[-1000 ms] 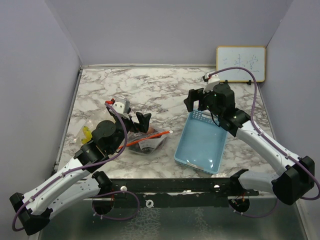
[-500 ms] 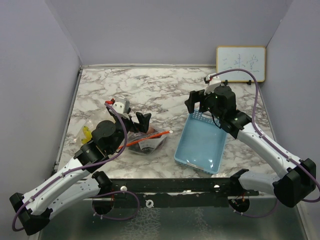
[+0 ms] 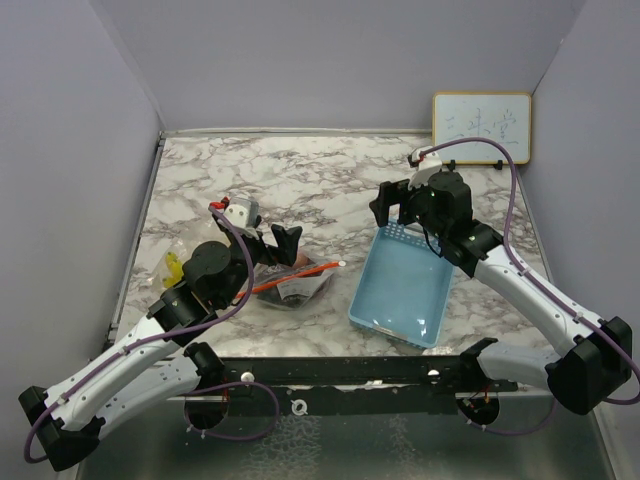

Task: Place the food in the zip-top bag and seal the zipper
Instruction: Reset both arms

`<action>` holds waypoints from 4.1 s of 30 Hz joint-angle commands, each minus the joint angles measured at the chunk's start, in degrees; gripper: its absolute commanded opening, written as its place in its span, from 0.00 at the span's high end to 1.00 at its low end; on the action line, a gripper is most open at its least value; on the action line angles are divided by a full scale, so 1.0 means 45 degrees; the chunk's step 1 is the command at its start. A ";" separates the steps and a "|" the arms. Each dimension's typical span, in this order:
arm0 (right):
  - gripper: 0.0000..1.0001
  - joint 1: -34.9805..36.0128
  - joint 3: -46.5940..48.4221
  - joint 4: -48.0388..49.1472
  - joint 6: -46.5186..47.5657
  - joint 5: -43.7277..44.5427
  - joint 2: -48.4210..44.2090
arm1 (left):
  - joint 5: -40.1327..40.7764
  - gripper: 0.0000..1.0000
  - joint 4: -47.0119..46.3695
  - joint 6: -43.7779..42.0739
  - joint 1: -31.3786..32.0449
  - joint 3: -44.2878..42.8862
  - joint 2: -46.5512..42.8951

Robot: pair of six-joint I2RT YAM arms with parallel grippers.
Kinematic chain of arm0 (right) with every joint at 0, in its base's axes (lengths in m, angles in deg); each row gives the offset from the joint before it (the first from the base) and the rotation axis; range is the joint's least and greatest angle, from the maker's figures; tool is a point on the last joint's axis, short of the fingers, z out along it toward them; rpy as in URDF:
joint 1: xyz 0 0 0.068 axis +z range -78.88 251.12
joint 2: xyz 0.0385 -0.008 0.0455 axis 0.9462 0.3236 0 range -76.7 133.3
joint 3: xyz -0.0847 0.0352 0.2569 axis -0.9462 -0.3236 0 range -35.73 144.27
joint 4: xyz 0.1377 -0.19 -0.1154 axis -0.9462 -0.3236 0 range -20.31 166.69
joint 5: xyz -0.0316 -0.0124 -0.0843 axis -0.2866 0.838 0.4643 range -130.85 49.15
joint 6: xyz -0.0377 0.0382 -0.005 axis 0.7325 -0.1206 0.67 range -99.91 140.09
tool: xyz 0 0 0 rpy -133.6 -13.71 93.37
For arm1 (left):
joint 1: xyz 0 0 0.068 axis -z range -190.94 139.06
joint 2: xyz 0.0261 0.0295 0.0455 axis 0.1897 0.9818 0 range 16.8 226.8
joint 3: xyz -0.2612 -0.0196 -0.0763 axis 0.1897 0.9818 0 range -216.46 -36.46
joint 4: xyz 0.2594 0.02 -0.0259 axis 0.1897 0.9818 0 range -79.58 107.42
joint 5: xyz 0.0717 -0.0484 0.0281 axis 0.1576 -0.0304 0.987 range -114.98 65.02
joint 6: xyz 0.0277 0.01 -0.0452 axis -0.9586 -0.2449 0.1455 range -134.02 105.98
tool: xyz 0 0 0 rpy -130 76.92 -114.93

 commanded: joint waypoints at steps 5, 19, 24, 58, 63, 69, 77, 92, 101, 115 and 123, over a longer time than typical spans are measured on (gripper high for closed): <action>0.00 -0.0011 -0.0045 0.0164 0.0031 0.0047 -0.0041 | -0.0021 0.01 -0.0121 -0.0033 -0.0042 0.0081 -0.0215; 0.01 -0.0011 -0.0020 0.0163 0.0119 -0.0100 -0.0040 | -0.0040 0.01 -0.0101 -0.0052 -0.0045 0.0042 -0.0225; 0.01 -0.0011 -0.0025 0.0147 0.0127 -0.0105 -0.0042 | -0.0065 0.01 -0.0121 -0.0077 -0.0030 0.0052 -0.0198; 0.00 -0.0011 -0.0064 0.0147 0.0171 -0.0148 0.0012 | -0.0303 0.01 -0.0300 -0.0112 -0.0048 0.0176 -0.0240; 0.01 -0.0011 -0.0054 0.0137 0.0156 -0.0149 0.0070 | -0.0428 0.01 -0.0374 -0.0138 -0.0048 0.0218 -0.0442; 0.01 -0.0011 -0.0084 0.0166 0.0152 -0.0188 0.0135 | -0.0450 0.01 -0.0476 -0.0255 -0.0043 0.0252 -0.0649; 0.01 -0.0011 -0.0047 0.0147 0.0186 -0.0171 0.0159 | -0.0281 0.01 -0.0561 0.0087 -0.0029 0.0213 -0.0460; 0.01 -0.0011 0.0024 0.0049 0.0186 0.0007 0.0167 | 0.1458 0.01 -0.0359 0.1057 -0.0034 -0.0202 0.0285; 0.00 -0.0011 0.0092 -0.0009 0.0195 0.0061 0.0248 | 0.3535 0.01 0.0438 0.2351 -0.0038 -0.0633 0.0806; 0.01 -0.0011 0.0033 0.0049 -0.0046 0.0232 0.0224 | 0.4875 0.01 0.1540 0.3564 -0.0027 -0.1287 0.1316; 0.01 -0.0011 0.0073 0.0052 -0.0250 0.0392 0.0227 | 0.4842 0.01 0.1251 0.3333 -0.0020 -0.1009 0.0997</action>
